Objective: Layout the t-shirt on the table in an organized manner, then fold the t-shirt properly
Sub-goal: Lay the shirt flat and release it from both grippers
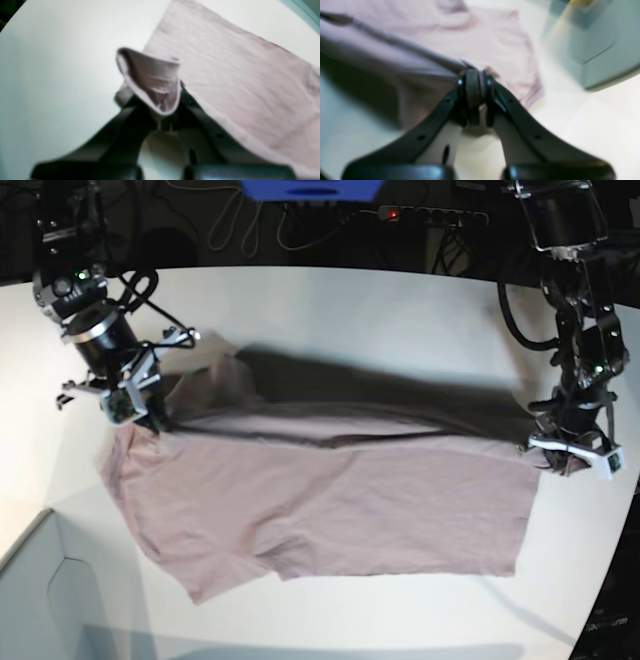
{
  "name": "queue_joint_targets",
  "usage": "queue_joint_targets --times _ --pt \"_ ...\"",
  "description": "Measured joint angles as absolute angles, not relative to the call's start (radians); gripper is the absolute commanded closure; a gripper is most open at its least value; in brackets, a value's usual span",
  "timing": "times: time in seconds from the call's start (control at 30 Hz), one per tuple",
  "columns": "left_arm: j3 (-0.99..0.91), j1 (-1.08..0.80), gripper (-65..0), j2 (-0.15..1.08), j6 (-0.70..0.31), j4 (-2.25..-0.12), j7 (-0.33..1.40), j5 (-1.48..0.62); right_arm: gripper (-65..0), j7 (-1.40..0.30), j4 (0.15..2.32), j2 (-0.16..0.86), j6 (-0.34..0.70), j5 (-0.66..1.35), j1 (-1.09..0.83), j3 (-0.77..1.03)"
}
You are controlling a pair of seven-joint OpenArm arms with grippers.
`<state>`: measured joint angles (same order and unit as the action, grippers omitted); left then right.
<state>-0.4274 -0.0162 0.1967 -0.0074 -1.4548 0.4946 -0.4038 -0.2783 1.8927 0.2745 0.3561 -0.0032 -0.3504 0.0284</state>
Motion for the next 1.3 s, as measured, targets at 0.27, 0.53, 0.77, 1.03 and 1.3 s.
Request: queue_joint_targets --times 0.27,0.53,0.77,1.03,1.3 --pt "-0.486 -0.025 0.0 0.177 -0.004 -1.346 0.488 -0.399 0.0 -0.274 1.691 0.277 0.448 -0.010 -0.205 -0.045" --pt "-0.482 -0.018 0.0 0.175 -0.001 -1.335 0.490 -0.397 -9.4 -0.280 1.393 0.274 0.450 -0.012 0.086 -0.151" --pt "-0.477 -0.016 0.0 0.174 -0.002 -1.337 0.492 -0.397 -33.8 -0.279 1.525 0.277 0.449 -0.015 0.011 -0.024" --pt "-0.477 -0.014 0.0 0.174 -0.004 -1.337 0.491 -0.397 -37.0 -0.281 1.686 0.170 0.450 -0.014 -0.247 0.087" --pt "-0.479 -0.014 0.0 0.172 -0.003 -1.337 0.490 -0.397 -37.0 -0.273 1.551 0.099 0.449 -0.013 -0.251 0.084"
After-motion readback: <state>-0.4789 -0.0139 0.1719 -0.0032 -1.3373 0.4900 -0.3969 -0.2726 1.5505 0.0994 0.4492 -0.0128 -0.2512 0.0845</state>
